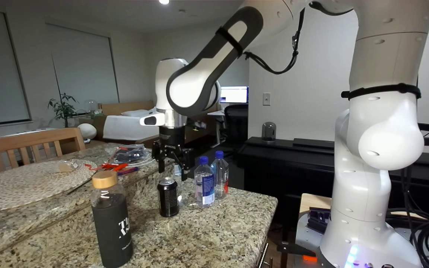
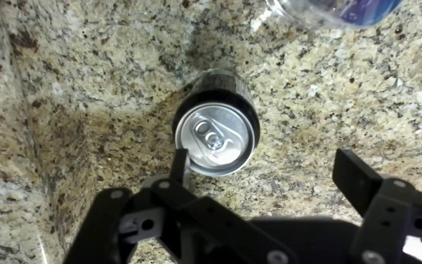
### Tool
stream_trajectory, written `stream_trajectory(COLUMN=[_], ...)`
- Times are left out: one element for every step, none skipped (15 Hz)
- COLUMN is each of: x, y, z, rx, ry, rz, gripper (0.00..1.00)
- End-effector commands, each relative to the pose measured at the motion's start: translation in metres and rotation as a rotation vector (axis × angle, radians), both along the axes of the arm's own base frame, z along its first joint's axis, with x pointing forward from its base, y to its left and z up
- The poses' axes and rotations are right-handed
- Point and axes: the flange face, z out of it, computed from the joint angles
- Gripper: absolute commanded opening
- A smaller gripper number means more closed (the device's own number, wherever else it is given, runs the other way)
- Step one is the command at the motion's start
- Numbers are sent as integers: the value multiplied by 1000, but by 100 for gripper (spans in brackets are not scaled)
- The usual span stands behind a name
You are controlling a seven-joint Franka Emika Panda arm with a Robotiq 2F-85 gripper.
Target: Move the left transparent bottle to the right, the move the can to the left
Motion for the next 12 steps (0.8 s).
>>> stream_trajectory(x=[9, 12, 16, 20, 24, 28, 32, 36, 40, 44, 48, 52], y=[-7, -9, -11, -12, -12, -12, -11, -9, -8, -6, -5, -3], z=[0, -2, -5, -9, -13, -16, -19, -22, -25, -27, -29, -30], rx=[-8, -5, 0, 8, 10, 10, 8, 9, 9, 6, 5, 3], ry=[-13, -7, 2, 13, 20, 25, 29, 31, 32, 32, 31, 29], rz=[-24, -22, -22, -24, -24, -22, -20, -19, -14, -13, -13, -10], gripper=[100, 100, 100, 100, 100, 100, 100, 100, 100, 100, 100, 100])
